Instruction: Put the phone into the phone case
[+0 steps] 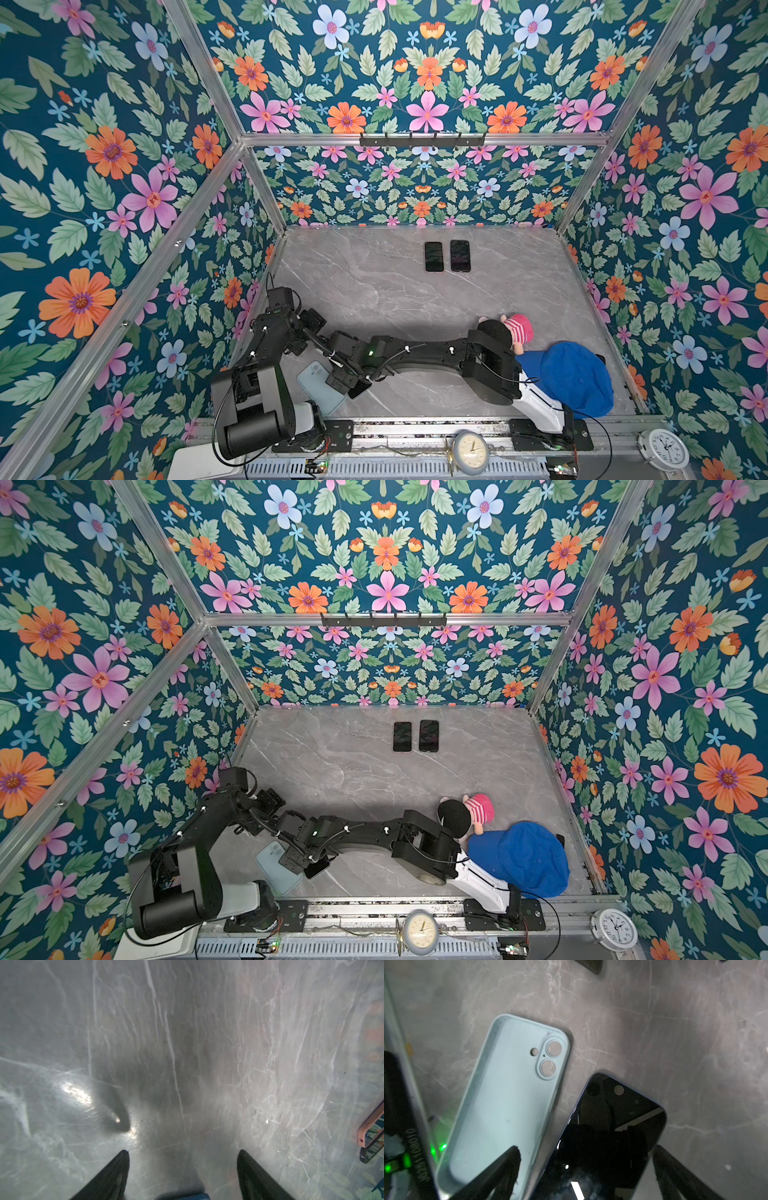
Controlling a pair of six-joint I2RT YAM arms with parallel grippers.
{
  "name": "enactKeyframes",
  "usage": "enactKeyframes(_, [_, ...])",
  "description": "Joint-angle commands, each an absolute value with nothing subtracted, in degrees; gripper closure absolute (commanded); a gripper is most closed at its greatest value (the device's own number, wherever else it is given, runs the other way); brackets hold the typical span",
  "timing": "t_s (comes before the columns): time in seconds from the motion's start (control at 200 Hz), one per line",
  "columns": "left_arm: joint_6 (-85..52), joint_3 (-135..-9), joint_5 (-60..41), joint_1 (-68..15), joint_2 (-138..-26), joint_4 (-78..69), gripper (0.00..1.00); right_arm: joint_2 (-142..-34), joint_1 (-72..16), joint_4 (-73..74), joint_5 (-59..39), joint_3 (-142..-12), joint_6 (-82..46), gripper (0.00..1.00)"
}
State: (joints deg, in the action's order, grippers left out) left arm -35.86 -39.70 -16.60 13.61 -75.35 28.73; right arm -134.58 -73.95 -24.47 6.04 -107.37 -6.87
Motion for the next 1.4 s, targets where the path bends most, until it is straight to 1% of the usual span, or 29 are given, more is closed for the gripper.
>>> enactKeyframes(0.0, [-35.4, -39.5, -15.8, 13.7, -74.6, 29.3, 0.17, -135.0, -74.0, -28.0, 9.8, -108.4, -6.1, 0.01])
enactKeyframes(0.165, [-35.6, -39.6, -15.9, 13.7, -73.6, 29.6, 0.16, -134.6, -73.9, -30.3, 11.1, -107.9, -7.8, 0.01])
enactKeyframes(0.3, [-35.7, -39.3, -16.6, 13.7, -73.9, 29.1, 0.16, -132.5, -73.9, -28.5, 11.2, -105.0, -8.4, 0.02])
enactKeyframes(0.52, [-35.8, -38.6, -17.4, 13.7, -73.4, 28.8, 0.16, -132.9, -73.9, -31.3, 13.5, -105.8, -9.6, 0.03])
enactKeyframes(0.59, [-35.8, -38.3, -17.8, 13.7, -73.1, 28.5, 0.16, -132.4, -73.5, -31.7, 14.3, -104.9, -10.2, 0.05])
enactKeyframes(0.73, [-35.8, -38.2, -18.8, 13.7, -73.1, 28.2, 0.16, -131.1, -71.3, -33.1, 14.3, -102.9, -13.6, 0.11])
enactKeyframes(0.93, [-35.5, -38.3, -19.8, 13.7, -72.8, 27.9, 0.16, -129.4, -67.8, -35.9, 16.2, -99.9, -18.4, 0.15])
enactKeyframes(1.085, [-36.1, -37.6, -23.0, 13.4, -72.9, 26.1, 0.15, -127.6, -65.2, -36.3, 17.5, -96.0, -20.9, 0.17])
enactKeyframes(1.2, [-37.7, -36.3, -24.6, 10.5, -73.0, 24.1, 0.15, -125.8, -63.2, -36.4, 17.7, -93.7, -22.9, 0.17])
enactKeyframes(1.394, [-41.7, -32.8, -23.4, 2.2, -72.3, 23.2, 0.13, -123.1, -62.2, -34.6, 15.5, -92.8, -23.3, 0.17])
